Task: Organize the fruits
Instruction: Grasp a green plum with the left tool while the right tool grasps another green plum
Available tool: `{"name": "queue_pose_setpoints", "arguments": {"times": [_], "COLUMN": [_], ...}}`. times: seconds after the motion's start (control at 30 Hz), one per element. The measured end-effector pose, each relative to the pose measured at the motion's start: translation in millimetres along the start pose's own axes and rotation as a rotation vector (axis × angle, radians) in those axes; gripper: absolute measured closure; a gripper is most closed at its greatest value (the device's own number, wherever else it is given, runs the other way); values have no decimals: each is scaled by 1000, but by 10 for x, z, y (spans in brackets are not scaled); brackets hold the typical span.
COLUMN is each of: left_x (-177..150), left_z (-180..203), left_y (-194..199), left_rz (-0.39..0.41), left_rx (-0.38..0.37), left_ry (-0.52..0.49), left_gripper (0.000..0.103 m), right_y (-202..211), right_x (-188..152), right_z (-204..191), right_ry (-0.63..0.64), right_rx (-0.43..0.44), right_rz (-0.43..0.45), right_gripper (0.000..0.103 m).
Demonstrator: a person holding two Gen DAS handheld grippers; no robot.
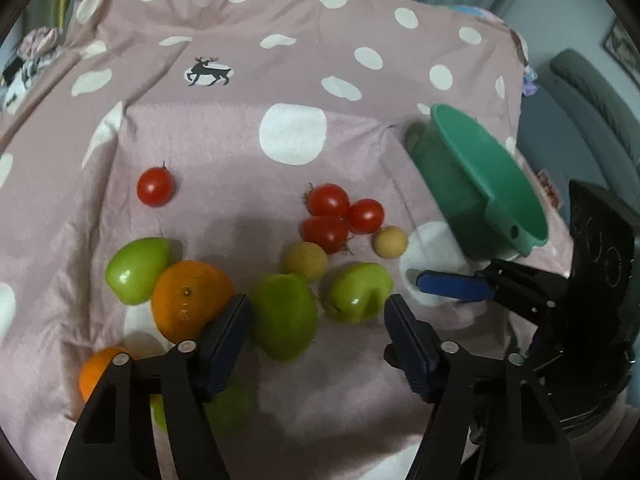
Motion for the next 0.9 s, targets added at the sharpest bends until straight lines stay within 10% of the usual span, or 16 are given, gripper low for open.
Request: {"name": "queue_pose_setpoints", "arguments": {"times": [0.5, 0.9], "left_x": [26, 24], "left_z": [-57, -142], "left_y": [-141, -210], "left_rz": [-110, -164], "left_rx": [154, 83], "left_ry": [-217, -160], "left_gripper": [54, 64], "right_y": [-266, -410], "right_x": [142, 232], "right_z": [5, -95], "right_ry": [101, 232], "right_rx": [-51, -78], "right_rz": [-82, -108], "right_gripper": [46, 54]}}
Point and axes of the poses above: each gripper's, at about its wrist camera, not at the fingertips, and y roughly against the way its jaws point, z to its right, x to its top, the point moved 8 cm from there along -y, roughly the way its jaws point, and after that the axes turned 3 degrees about -x, right-handed, at the moved point
